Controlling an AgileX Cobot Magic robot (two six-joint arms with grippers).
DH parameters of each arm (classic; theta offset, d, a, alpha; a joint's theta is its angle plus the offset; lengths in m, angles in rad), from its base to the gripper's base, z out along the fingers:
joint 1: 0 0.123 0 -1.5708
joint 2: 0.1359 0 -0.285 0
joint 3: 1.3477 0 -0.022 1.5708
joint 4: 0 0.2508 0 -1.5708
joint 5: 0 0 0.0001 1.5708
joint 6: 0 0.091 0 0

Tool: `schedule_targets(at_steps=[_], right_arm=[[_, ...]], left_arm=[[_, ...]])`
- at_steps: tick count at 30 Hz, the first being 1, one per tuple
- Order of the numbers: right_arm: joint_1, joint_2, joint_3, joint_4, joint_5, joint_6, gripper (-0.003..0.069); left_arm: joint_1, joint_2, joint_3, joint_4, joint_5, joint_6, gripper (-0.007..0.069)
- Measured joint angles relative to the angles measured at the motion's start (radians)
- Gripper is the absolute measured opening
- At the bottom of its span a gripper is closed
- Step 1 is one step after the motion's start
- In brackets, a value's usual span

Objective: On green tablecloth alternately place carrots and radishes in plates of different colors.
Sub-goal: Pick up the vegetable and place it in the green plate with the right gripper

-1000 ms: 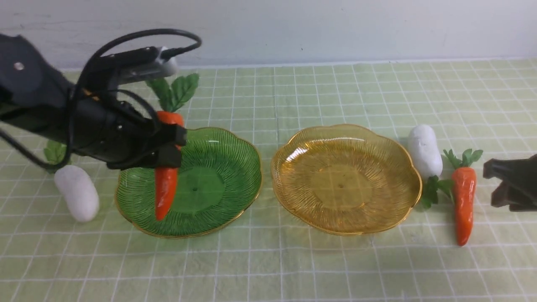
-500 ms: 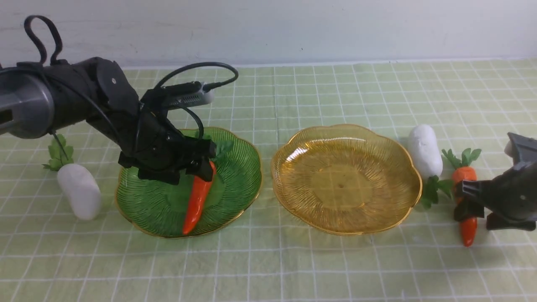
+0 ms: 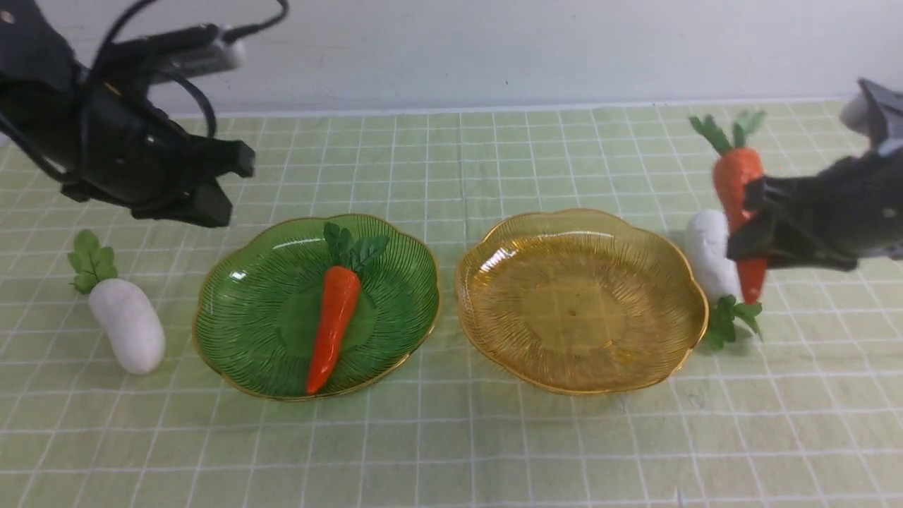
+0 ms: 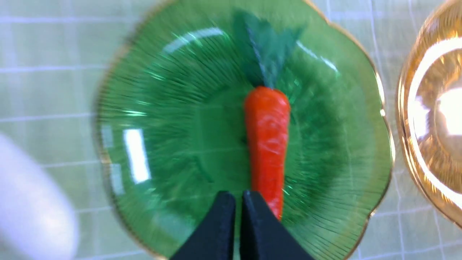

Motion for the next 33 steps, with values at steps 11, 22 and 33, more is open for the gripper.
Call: schedule_targets(at_steps=[11,22,33], right_arm=[[0.410,0.389,-0.380,0.075,-0.063,0.028,0.0218],[0.444,0.709,-0.728,0.084,0.054,0.117,0.0405],[0.386,0.716,-0.987,0.021,0.346,0.073,0.0552]], left_arm=[[0.267,-0.050,0.167,-0.100,0.004,0.020,-0.0007],[0.284,-0.050,0.168,-0.071,-0.006,0.052,0.0061],[0.284,0.032,0.168,-0.006,-0.150,0.036,0.0459]])
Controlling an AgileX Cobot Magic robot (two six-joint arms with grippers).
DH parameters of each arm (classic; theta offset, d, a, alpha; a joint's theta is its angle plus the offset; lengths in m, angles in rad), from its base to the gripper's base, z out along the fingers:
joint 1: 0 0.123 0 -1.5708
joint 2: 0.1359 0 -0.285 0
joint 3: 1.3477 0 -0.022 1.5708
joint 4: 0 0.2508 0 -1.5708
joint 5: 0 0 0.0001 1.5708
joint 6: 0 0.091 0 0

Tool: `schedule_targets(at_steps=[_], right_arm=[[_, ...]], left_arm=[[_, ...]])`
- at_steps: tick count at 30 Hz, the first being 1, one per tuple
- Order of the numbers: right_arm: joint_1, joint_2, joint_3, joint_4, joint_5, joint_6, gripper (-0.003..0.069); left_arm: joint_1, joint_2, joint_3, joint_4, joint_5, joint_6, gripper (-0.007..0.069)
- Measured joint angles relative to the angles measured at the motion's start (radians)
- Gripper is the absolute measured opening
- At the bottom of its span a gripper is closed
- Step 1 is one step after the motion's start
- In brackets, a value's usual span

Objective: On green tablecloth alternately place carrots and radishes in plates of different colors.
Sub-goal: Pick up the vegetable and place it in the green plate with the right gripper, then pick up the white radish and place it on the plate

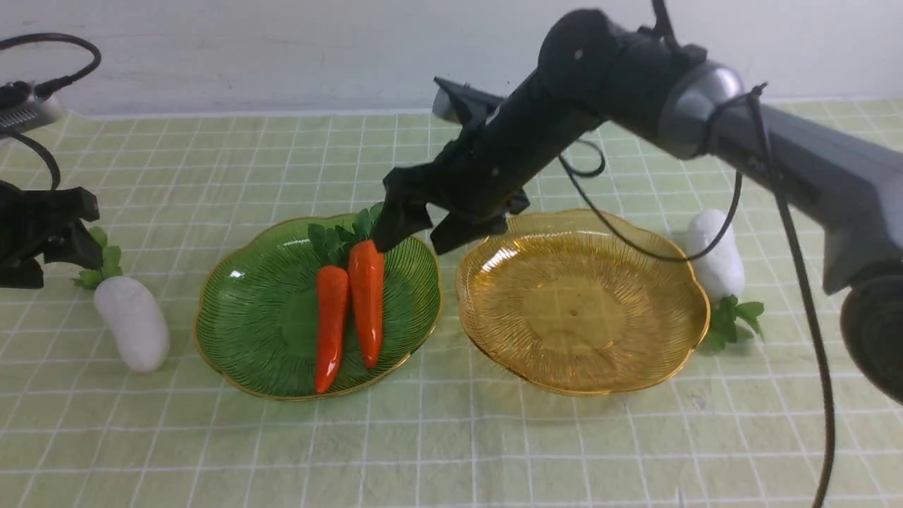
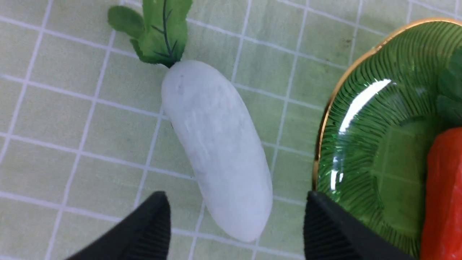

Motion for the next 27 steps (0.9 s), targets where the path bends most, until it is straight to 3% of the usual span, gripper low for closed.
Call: schedule_targets(at_steps=[1,5,11,15,19,22,26,27], right_arm=[[-0.014,-0.007,-0.056,-0.044,0.016,0.004,0.0509],[-0.032,-0.079,-0.086,-0.159,0.031,0.033,0.0392],[-0.032,-0.184,-0.087,-0.220,0.048,0.044,0.0285],[-0.032,-0.225,-0.087,-0.228,0.051,0.046,0.0271],[-0.032,-0.320,-0.045,-0.335,0.054,0.061,0.0266],[-0.037,-0.434,0.070,-0.502,0.054,0.081,0.0264],[-0.071,-0.520,0.203,-0.636,0.055,0.120,0.0257],[-0.127,-0.576,0.294,-0.700,0.055,0.148,0.0244]], left_arm=[[0.000,0.033,0.000,-0.007,-0.025,-0.015,0.0528],[0.001,0.137,-0.001,-0.026,-0.091,-0.041,0.0619],[0.001,0.283,-0.040,-0.094,-0.111,-0.036,0.0636],[0.001,0.329,-0.057,-0.110,-0.107,-0.036,0.0613],[0.001,0.344,-0.099,-0.076,-0.023,-0.036,0.0428],[0.001,0.313,-0.165,-0.049,0.102,-0.036,0.0437],[-0.025,0.251,-0.250,-0.061,0.205,-0.014,0.0437],[-0.070,0.208,-0.300,-0.090,0.236,0.011,0.0437]])
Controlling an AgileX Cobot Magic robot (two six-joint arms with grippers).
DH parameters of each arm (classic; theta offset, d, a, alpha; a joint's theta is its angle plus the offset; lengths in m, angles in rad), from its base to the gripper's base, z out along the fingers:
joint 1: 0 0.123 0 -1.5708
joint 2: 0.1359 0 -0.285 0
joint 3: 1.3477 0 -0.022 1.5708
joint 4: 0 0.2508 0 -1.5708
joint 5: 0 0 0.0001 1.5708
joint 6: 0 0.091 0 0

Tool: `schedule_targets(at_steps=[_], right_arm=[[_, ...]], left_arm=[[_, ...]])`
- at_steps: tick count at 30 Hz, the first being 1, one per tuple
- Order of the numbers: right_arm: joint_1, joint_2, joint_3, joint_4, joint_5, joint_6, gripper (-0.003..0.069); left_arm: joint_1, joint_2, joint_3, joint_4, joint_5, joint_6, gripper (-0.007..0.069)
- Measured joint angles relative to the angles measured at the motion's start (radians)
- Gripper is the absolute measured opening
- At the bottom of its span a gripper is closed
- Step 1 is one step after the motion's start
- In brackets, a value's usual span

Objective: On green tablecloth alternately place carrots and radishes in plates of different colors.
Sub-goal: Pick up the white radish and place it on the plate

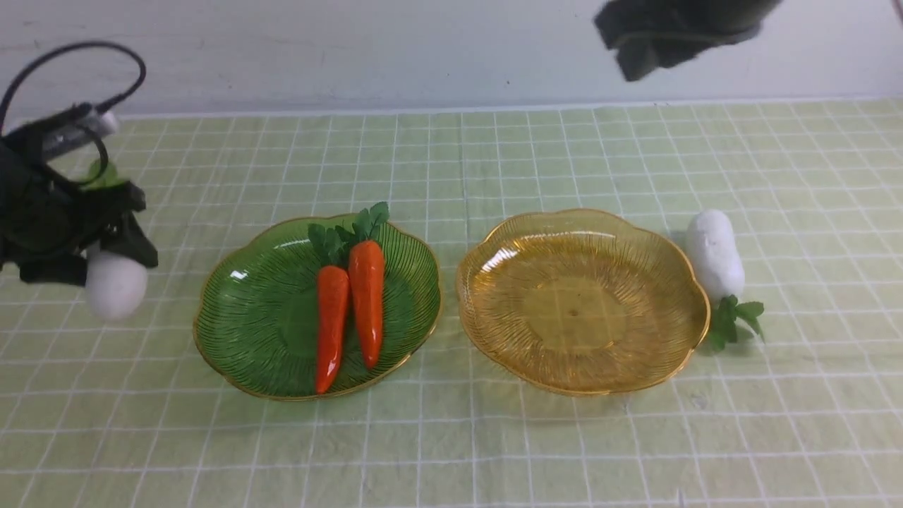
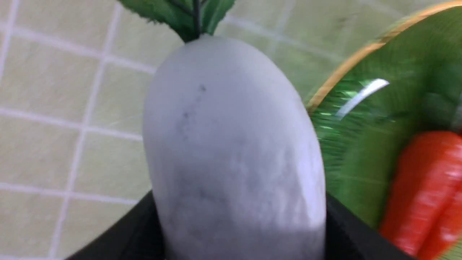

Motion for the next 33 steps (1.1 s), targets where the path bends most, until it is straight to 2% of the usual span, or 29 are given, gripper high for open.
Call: schedule_targets(at_steps=[2,3,4,6,8,9,12,13,14,16,17,18,21,25,30,33], right_arm=[[-0.079,-0.028,0.069,-0.031,0.000,0.020,0.0228],[-0.079,-0.031,0.075,-0.033,0.000,0.020,0.0228],[-0.151,-0.039,0.125,-0.037,-0.001,0.028,0.0218],[-0.234,-0.036,0.170,-0.020,-0.001,0.037,0.0218],[-0.313,-0.018,0.211,0.045,-0.001,0.044,0.0223],[-0.366,0.005,0.236,0.114,-0.009,0.041,0.0237],[-0.432,0.070,0.247,0.250,-0.048,-0.005,0.0295],[-0.432,0.075,0.247,0.259,-0.052,-0.009,0.0295],[-0.447,0.118,0.247,0.335,-0.092,-0.050,0.0344],[-0.449,0.150,0.247,0.376,-0.124,-0.073,0.0380],[-0.449,0.190,0.247,0.416,-0.166,-0.106,0.0424],[-0.447,0.219,0.247,0.444,-0.207,-0.130,0.0465],[-0.442,0.274,0.247,0.459,-0.278,-0.150,0.0524],[-0.433,0.349,0.247,0.473,-0.355,-0.166,0.0577],[-0.418,0.409,0.247,0.522,-0.384,-0.216,0.0586],[-0.411,0.429,0.247,0.547,-0.390,-0.225,0.0587]], left_arm=[[-0.068,-0.032,-0.035,-0.033,0.012,0.022,0.0437],[-0.077,-0.038,-0.043,-0.042,0.016,0.024,0.0437],[-0.155,-0.053,-0.072,-0.077,0.024,0.035,0.0437],[-0.249,-0.053,-0.095,-0.123,0.023,0.039,0.0437],[-0.356,-0.040,-0.110,-0.166,0.010,0.039,0.0437],[-0.418,-0.021,-0.114,-0.189,-0.020,0.039,0.0437],[-0.554,0.030,-0.116,-0.232,-0.100,0.039,0.0437],[-0.563,0.035,-0.116,-0.232,-0.107,0.039,0.0437],[-0.625,0.070,-0.116,-0.240,-0.151,0.039,0.0437],[-0.662,0.093,-0.116,-0.244,-0.180,0.039,0.0437],[-0.702,0.130,-0.116,-0.247,-0.227,0.039,0.0437],[-0.725,0.160,-0.116,-0.248,-0.270,0.039,0.0437],[-0.751,0.208,-0.116,-0.252,-0.330,0.039,0.0437],[-0.757,0.260,-0.116,-0.255,-0.375,0.039,0.0450],[-0.756,0.294,-0.116,-0.255,-0.376,0.038,0.0589],[-0.756,0.294,-0.116,-0.257,-0.376,0.038,0.0631]])
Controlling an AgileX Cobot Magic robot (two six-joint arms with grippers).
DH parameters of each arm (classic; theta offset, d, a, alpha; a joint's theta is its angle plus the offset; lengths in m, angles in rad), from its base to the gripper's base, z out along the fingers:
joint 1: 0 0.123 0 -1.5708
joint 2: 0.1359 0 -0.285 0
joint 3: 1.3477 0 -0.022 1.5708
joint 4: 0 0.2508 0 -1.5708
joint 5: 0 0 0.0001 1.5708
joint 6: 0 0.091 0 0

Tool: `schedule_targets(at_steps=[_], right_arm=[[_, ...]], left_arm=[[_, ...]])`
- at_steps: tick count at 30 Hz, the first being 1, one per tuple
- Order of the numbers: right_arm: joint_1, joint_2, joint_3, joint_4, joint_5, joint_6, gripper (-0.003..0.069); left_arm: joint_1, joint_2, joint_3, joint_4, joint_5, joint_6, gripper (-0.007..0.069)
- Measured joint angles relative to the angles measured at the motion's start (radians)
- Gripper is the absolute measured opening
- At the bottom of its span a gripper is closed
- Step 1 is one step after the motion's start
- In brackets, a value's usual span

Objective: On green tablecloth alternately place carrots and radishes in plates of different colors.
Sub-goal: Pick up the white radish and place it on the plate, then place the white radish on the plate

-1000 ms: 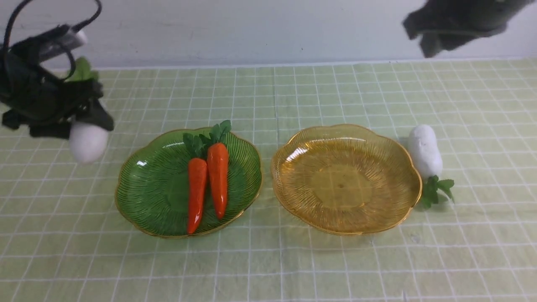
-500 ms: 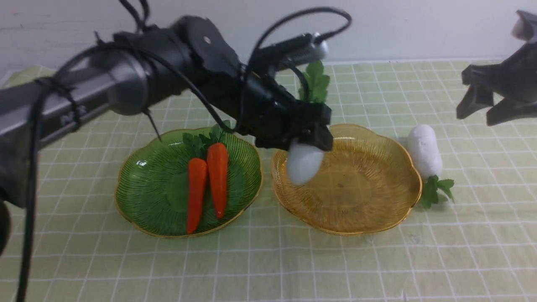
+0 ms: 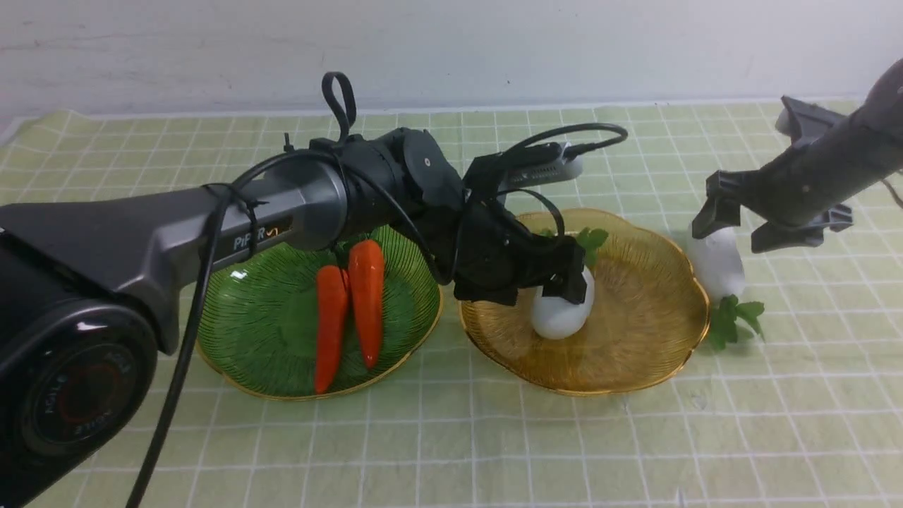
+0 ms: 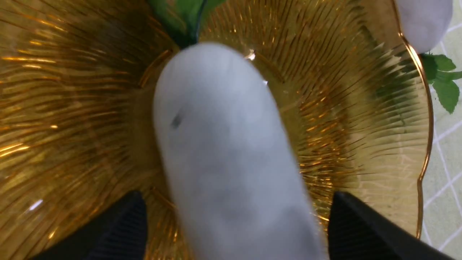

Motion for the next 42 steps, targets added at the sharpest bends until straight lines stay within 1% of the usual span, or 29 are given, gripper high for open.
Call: schedule_targets(at_steps=[2,5,7,8,9,10,11,13,14,17,18,20,21,23,26,28,29,32,33,35,39,42], right_arm=[[0.000,0.015,0.000,0.012,-0.007,-0.003,0.0585],[0.000,0.029,0.000,0.012,-0.009,-0.003,0.0549],[-0.002,0.032,0.000,0.014,-0.004,-0.003,0.0424],[-0.003,0.032,0.000,0.014,-0.004,-0.003,0.0419],[-0.014,0.025,-0.009,0.012,0.013,0.005,0.0426],[-0.016,0.023,-0.011,0.012,0.020,0.007,0.0427],[-0.038,0.004,-0.025,0.010,0.047,0.022,0.0430],[-0.073,-0.035,-0.044,0.006,0.086,0.035,0.0430],[-0.086,-0.057,-0.054,0.007,0.107,0.039,0.0430],[-0.110,-0.169,-0.082,0.038,0.195,0.040,0.0430],[-0.110,-0.169,-0.082,0.042,0.200,0.040,0.0430],[-0.090,-0.226,-0.088,0.090,0.251,0.038,0.0430],[-0.076,-0.239,-0.090,0.106,0.268,0.034,0.0430],[-0.012,-0.251,-0.090,0.138,0.285,0.025,0.0430],[0.083,-0.235,-0.090,0.141,0.293,0.018,0.0430],[0.160,-0.215,-0.089,0.126,0.295,0.007,0.0430],[0.167,-0.215,-0.089,0.124,0.295,0.004,0.0430],[0.279,-0.177,-0.089,0.062,0.293,-0.070,0.0430],[0.285,-0.175,-0.089,0.062,0.292,-0.075,0.0430],[0.342,-0.137,-0.089,0.003,0.280,-0.115,0.0430],[0.386,-0.077,-0.089,-0.043,0.259,-0.124,0.0435],[0.397,-0.055,-0.089,-0.059,0.254,-0.124,0.0470]], left_arm=[[0.000,-0.009,0.000,0.000,0.002,0.000,0.0634],[0.004,-0.027,-0.002,0.000,0.015,0.000,0.0587],[0.022,-0.060,-0.013,0.002,0.069,-0.003,0.0461],[0.024,-0.068,-0.016,0.004,0.081,-0.003,0.0447],[0.050,-0.103,-0.023,0.023,0.138,-0.005,0.0298],[0.054,-0.114,-0.023,0.027,0.154,-0.005,0.0279],[0.079,-0.154,-0.027,0.059,0.209,-0.005,0.0137],[0.119,-0.211,-0.027,0.099,0.277,-0.005,0.0048],[0.138,-0.243,-0.028,0.119,0.312,-0.005,0.0024],[0.185,-0.348,-0.030,0.181,0.393,-0.006,-0.0003],[0.187,-0.355,-0.030,0.181,0.396,-0.006,-0.0003],[0.206,-0.425,-0.030,0.227,0.428,-0.006,-0.0008],[0.207,-0.450,-0.030,0.240,0.437,-0.007,-0.0008],[0.210,-0.512,-0.030,0.287,0.465,-0.011,-0.0008],[0.210,-0.574,-0.030,0.325,0.494,-0.032,-0.0008],[0.210,-0.621,-0.021,0.343,0.518,-0.042,-0.0008],[0.210,-0.625,-0.019,0.343,0.519,-0.043,-0.0008],[0.210,-0.693,0.036,0.351,0.532,-0.046,-0.0008],[0.210,-0.700,0.044,0.351,0.533,-0.046,-0.0008],[0.210,-0.740,0.094,0.362,0.532,-0.050,-0.0008],[0.210,-0.780,0.142,0.380,0.532,-0.065,-0.0008],[0.210,-0.803,0.165,0.384,0.532,-0.072,-0.0008]])
